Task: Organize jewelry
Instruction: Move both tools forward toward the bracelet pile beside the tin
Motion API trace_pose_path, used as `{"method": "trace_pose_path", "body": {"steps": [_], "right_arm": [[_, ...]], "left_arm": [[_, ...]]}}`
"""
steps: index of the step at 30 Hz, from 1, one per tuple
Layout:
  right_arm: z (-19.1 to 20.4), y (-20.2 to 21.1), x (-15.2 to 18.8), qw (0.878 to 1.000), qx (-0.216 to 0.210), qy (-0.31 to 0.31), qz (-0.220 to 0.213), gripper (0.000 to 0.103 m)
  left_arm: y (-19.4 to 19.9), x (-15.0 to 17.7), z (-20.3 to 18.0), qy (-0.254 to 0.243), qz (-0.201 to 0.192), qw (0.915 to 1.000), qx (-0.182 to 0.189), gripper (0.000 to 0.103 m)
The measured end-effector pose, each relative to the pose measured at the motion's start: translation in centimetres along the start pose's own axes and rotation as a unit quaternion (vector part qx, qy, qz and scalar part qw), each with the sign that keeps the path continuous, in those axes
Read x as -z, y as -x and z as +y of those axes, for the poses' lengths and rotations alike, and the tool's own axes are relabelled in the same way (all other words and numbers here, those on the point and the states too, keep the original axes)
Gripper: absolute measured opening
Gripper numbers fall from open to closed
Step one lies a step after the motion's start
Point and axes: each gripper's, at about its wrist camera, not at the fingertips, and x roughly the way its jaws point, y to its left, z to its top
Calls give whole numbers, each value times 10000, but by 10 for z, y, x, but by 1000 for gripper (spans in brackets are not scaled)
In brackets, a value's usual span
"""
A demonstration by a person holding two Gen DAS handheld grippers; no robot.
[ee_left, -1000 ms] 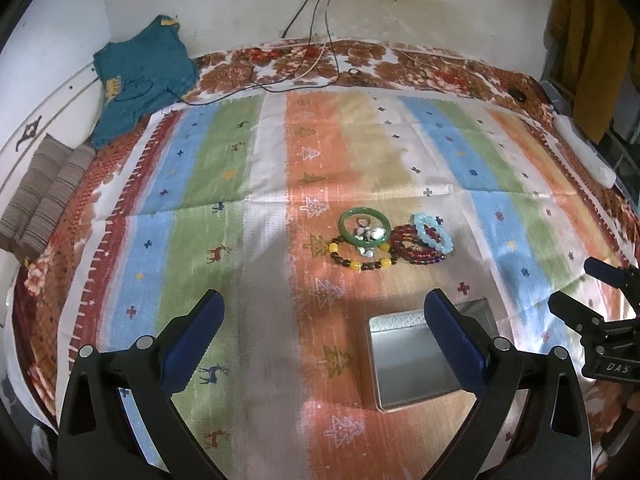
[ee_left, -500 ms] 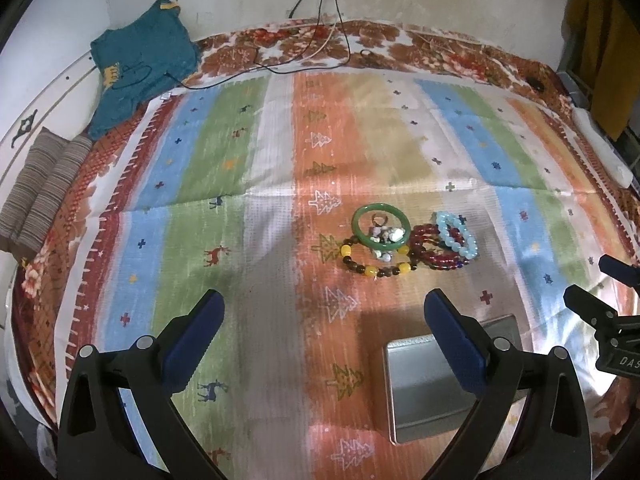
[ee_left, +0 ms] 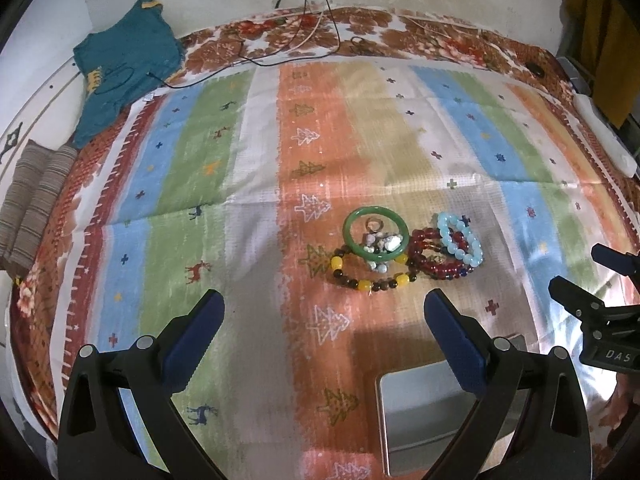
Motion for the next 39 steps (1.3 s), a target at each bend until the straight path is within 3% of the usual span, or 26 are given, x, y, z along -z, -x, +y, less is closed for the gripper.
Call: {"method": "trace_pose_path", "body": {"steps": [15,22,28,39], "right_arm": [[0,-33,-19,9997,104,17,209,99],[-4,-52,-26,9991,175,-2,397,99],[-8,-70,-27,9981,249,-32,569,99],[-14,-99,-34,9955,436,-105,839,98]], "left_arm": [[-45,-18,4,29,332,9994,-101,97],[-56,-27,1,-29,226,9996,-143,97],[-70,-35,4,80,250,9996,-77,97],[-101,-40,-3,-158,459,9988,20,95]]}}
